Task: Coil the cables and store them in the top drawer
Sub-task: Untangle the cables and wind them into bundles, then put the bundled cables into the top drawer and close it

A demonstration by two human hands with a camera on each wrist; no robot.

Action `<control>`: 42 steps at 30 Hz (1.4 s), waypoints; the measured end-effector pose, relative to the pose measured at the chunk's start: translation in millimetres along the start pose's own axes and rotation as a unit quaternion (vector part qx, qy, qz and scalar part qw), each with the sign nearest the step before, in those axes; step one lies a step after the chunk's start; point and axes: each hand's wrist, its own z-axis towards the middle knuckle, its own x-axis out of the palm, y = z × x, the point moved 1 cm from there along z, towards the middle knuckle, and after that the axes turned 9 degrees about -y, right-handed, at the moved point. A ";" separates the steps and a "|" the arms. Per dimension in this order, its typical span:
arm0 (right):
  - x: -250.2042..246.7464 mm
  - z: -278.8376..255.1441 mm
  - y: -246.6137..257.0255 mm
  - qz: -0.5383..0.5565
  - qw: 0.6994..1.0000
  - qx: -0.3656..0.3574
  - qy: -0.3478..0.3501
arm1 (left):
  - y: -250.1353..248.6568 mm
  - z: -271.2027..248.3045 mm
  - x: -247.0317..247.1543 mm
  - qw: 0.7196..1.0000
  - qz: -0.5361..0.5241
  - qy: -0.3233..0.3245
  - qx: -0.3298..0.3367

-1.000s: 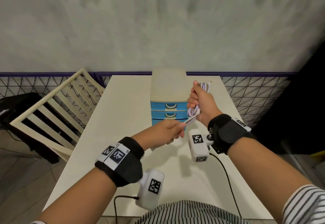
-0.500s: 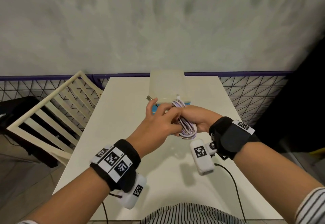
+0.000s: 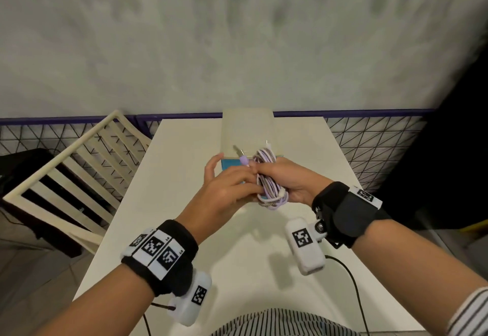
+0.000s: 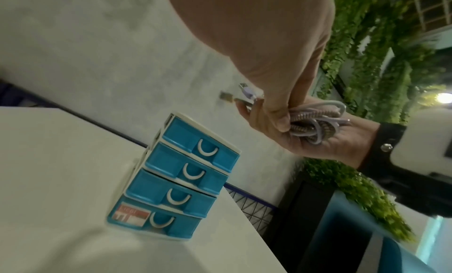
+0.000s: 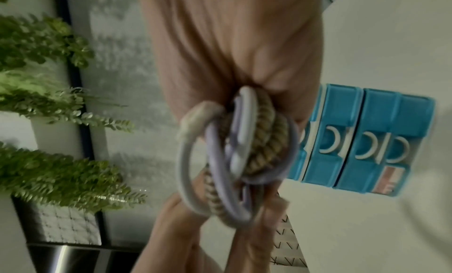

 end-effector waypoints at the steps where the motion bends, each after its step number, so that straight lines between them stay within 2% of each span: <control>1: 1.1 1.9 -0.1 0.002 1.000 -0.014 -0.015 | 0.5 -1.5 -1.6 0.998 -0.044 0.000 -0.046; 2: 1.9 3.9 0.4 0.000 0.999 -0.029 -0.023 | -0.9 -2.1 -4.9 0.987 -0.111 -0.001 -0.120; 3: 2.7 6.0 0.4 0.002 0.999 -0.044 -0.029 | -2.3 -2.5 -8.6 0.964 -0.179 -0.007 -0.199; 4: 2.2 7.8 0.8 0.003 0.998 -0.054 -0.037 | -1.8 -2.6 -12.4 0.943 -0.214 -0.020 -0.252; 5: 1.0 8.9 0.7 0.003 0.998 -0.057 -0.042 | 0.2 -2.6 -16.3 0.938 -0.215 -0.032 -0.271; 7: -3.0 8.4 1.6 -0.029 0.998 -0.056 -0.024 | 7.2 -0.6 -23.1 0.955 -0.152 -0.030 -0.254; 9: -5.1 3.4 1.8 -0.131 0.990 -0.060 0.002 | 14.0 2.9 -23.7 0.983 0.000 0.020 -0.184; 10: -4.0 0.3 1.8 -0.187 0.981 -0.058 0.017 | 15.5 5.7 -21.4 0.986 0.082 0.049 -0.136; 12: 1.9 -3.9 1.6 -0.267 0.961 -0.043 0.057 | 11.2 12.8 -13.7 0.973 0.193 0.110 -0.056; 15: 12.7 -5.8 3.4 -0.351 0.928 -0.028 0.122 | 2.2 26.0 -0.6 0.947 0.260 0.188 0.005; 18: 15.5 -5.8 9.6 -0.401 0.905 -0.011 0.145 | -3.2 37.5 4.7 0.943 0.263 0.204 -0.007; 22: 13.2 -2.4 15.7 -0.426 0.895 0.012 0.132 | -7.9 47.8 13.3 0.919 0.276 0.272 -0.076; 25: 13.4 -1.6 20.2 -0.483 0.868 -0.018 0.112 | -8.7 48.3 18.4 0.921 0.246 0.269 -0.140; 26: 13.1 -1.4 20.1 -0.516 0.850 -0.049 0.094 | -7.9 47.4 19.4 0.921 0.235 0.270 -0.155; 27: 12.9 -0.4 18.0 -0.567 0.817 -0.095 0.056 | -5.7 46.8 20.4 0.920 0.228 0.272 -0.166; 28: 13.3 -0.6 12.8 -0.631 0.761 -0.152 -0.006 | -3.1 45.6 22.1 0.919 0.224 0.273 -0.175; 30: 16.9 -2.2 -5.7 -0.723 0.616 -0.279 -0.141 | 2.3 43.2 23.5 0.923 0.215 0.257 -0.191; 31: 17.9 -3.3 -16.7 -0.739 0.565 -0.320 -0.178 | 5.2 42.7 23.8 0.926 0.207 0.246 -0.199; 33: 14.4 -3.0 -33.3 -0.740 0.511 -0.380 -0.215 | 10.3 42.2 24.5 0.930 0.182 0.231 -0.221; 35: 2.1 3.8 -39.1 -0.731 0.478 -0.429 -0.232 | 12.5 41.6 24.5 0.929 0.149 0.237 -0.241; 37: -8.9 9.6 -36.9 -0.723 0.473 -0.447 -0.230 | 12.8 40.4 25.1 0.929 0.109 0.252 -0.248; 39: -15.9 11.8 -32.5 -0.714 0.505 -0.436 -0.212 | 12.6 38.1 26.2 0.931 0.078 0.257 -0.246; 42: -18.2 7.8 -23.6 -0.716 0.564 -0.382 -0.151 | 13.6 34.3 29.7 0.935 0.056 0.258 -0.238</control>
